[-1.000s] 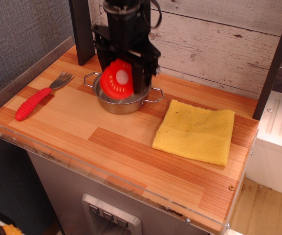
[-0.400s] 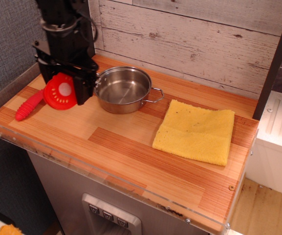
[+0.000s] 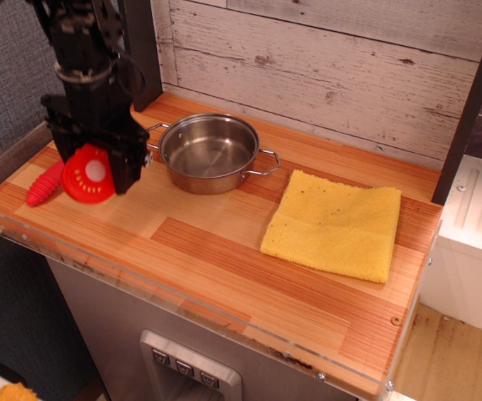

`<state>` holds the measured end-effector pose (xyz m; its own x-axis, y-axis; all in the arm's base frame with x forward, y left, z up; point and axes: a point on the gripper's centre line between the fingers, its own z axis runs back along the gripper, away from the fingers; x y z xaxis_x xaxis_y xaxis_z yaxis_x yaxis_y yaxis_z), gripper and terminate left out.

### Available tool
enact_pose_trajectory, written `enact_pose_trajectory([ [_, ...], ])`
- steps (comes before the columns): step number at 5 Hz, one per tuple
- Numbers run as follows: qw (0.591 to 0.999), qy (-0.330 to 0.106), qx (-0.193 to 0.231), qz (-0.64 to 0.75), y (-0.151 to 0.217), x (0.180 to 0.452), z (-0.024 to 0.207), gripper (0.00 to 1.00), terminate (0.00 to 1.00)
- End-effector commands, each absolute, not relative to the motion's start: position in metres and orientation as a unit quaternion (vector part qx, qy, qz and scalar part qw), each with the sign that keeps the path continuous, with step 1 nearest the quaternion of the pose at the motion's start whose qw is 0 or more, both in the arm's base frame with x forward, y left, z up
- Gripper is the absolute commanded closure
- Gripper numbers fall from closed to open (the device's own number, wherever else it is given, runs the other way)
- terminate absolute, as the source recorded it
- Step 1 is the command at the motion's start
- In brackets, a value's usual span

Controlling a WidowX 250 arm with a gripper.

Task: Move tomato to the right of red fork's handle.

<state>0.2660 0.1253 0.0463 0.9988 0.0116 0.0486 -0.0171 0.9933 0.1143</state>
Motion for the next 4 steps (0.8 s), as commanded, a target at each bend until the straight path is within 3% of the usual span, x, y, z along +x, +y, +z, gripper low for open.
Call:
enact_pose_trajectory([
  [1, 0.995, -0.024, 0.096, 0.012, 0.1455, 0.2665, 0.0264, 1.00, 0.00],
  [2, 0.995, -0.020, 0.098, 0.012, 0.1516, 0.2654, 0.0229, 1.00, 0.00],
  [3, 0.995, -0.018, 0.093, 0.011, 0.1528, 0.2644, 0.0229, 0.00, 0.00],
  [4, 0.996, -0.025, 0.088, 0.006, 0.1522, 0.2637, 0.0312, 0.00, 0.00],
])
